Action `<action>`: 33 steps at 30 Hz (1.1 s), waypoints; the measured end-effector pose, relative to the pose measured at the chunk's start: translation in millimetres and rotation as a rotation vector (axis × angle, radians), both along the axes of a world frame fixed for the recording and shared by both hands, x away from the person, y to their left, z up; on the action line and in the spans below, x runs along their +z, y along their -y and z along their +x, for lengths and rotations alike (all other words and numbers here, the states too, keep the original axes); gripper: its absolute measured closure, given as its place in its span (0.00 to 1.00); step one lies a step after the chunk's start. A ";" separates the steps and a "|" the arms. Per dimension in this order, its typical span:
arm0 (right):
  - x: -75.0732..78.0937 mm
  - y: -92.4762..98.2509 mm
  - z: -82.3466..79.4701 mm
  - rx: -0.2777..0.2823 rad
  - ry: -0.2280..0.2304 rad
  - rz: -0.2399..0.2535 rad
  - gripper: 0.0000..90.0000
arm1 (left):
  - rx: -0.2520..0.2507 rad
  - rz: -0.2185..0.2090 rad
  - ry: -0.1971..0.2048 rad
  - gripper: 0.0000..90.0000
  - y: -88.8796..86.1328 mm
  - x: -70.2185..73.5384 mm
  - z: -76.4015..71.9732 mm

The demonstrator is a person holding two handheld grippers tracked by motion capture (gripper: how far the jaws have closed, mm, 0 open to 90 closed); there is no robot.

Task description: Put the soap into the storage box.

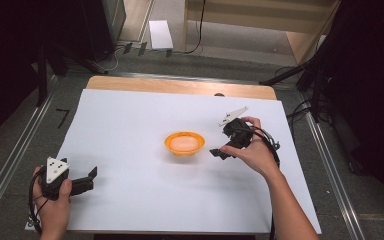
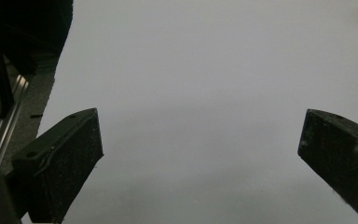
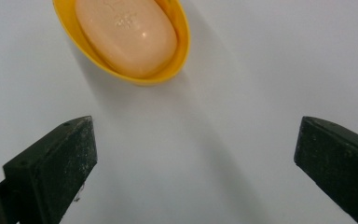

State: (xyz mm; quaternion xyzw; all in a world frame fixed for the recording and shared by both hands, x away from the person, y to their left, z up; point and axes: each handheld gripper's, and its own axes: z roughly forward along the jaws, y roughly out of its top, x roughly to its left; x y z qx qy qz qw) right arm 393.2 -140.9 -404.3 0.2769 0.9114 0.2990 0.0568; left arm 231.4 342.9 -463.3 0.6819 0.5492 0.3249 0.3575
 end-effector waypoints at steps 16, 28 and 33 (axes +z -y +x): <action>-18.2 38.0 -23.5 -0.100 0.002 0.033 0.00 | 0.005 -0.001 0.003 0.00 0.0 -0.1 -0.1; -37.9 70.0 -46.3 -0.206 0.007 0.086 0.00 | 0.003 0.002 0.001 0.00 0.0 0.0 0.0; -44.8 81.9 -55.1 -0.241 0.009 0.106 0.00 | 0.004 0.002 0.003 0.00 0.1 0.0 -0.1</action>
